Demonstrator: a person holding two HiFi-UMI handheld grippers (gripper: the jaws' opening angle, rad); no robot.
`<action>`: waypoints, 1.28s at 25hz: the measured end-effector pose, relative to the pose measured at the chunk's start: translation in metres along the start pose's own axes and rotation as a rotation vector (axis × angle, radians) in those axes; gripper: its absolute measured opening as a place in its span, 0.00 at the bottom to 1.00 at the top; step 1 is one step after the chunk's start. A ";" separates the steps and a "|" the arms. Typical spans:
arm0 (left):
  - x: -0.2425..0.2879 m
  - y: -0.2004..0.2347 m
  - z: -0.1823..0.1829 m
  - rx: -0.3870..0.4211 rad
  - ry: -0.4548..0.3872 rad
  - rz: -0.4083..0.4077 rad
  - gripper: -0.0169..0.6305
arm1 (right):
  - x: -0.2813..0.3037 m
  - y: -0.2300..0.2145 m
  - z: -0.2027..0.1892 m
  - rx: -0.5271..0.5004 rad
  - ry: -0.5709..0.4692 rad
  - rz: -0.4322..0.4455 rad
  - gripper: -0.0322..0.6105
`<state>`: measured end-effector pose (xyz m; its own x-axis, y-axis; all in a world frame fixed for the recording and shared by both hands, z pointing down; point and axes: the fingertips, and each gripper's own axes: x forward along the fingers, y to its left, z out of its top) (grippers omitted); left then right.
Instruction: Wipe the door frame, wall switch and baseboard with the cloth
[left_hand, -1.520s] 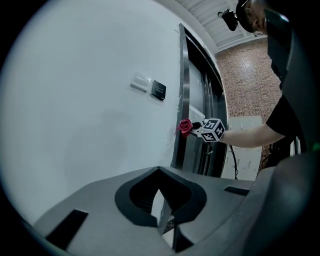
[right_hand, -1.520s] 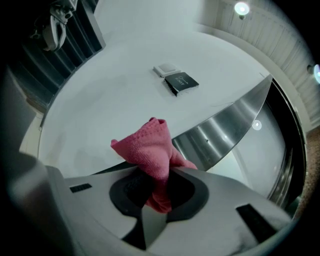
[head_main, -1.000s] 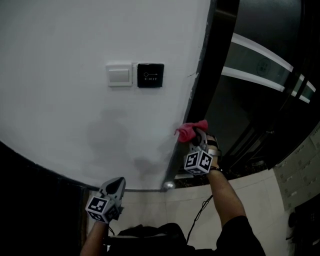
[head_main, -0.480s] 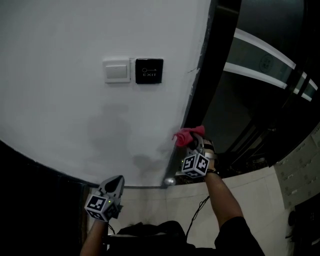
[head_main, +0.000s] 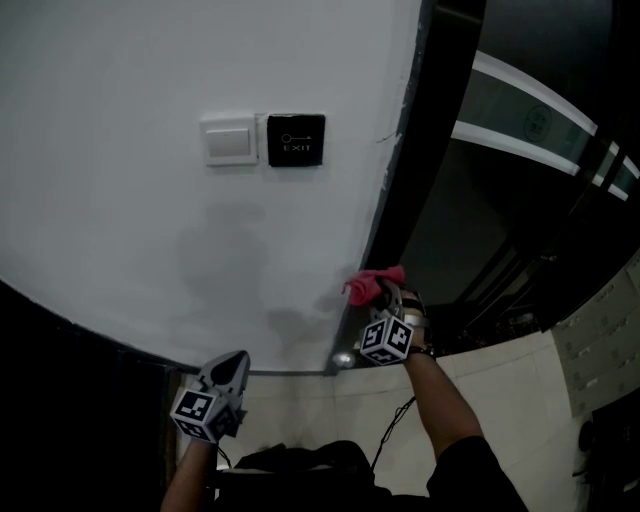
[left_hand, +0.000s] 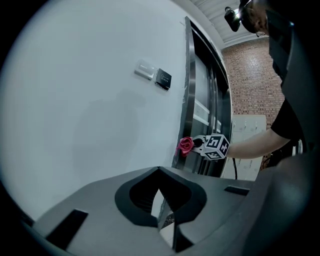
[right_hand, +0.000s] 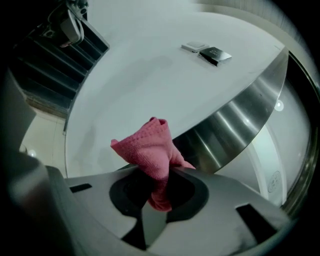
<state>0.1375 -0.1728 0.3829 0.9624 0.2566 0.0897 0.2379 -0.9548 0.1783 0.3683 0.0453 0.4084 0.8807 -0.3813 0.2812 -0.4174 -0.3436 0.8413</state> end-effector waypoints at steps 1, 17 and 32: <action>0.001 0.001 0.000 0.000 0.002 0.002 0.01 | 0.001 0.001 0.000 0.001 -0.003 0.000 0.14; 0.006 0.005 -0.006 -0.003 0.020 0.017 0.01 | 0.009 0.027 -0.012 0.013 -0.002 0.042 0.14; -0.008 0.010 -0.009 0.013 0.028 0.057 0.01 | 0.020 0.062 -0.029 0.077 0.058 0.140 0.14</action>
<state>0.1313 -0.1833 0.3931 0.9704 0.2057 0.1269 0.1846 -0.9697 0.1598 0.3662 0.0417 0.4796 0.8230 -0.3804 0.4218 -0.5512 -0.3560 0.7546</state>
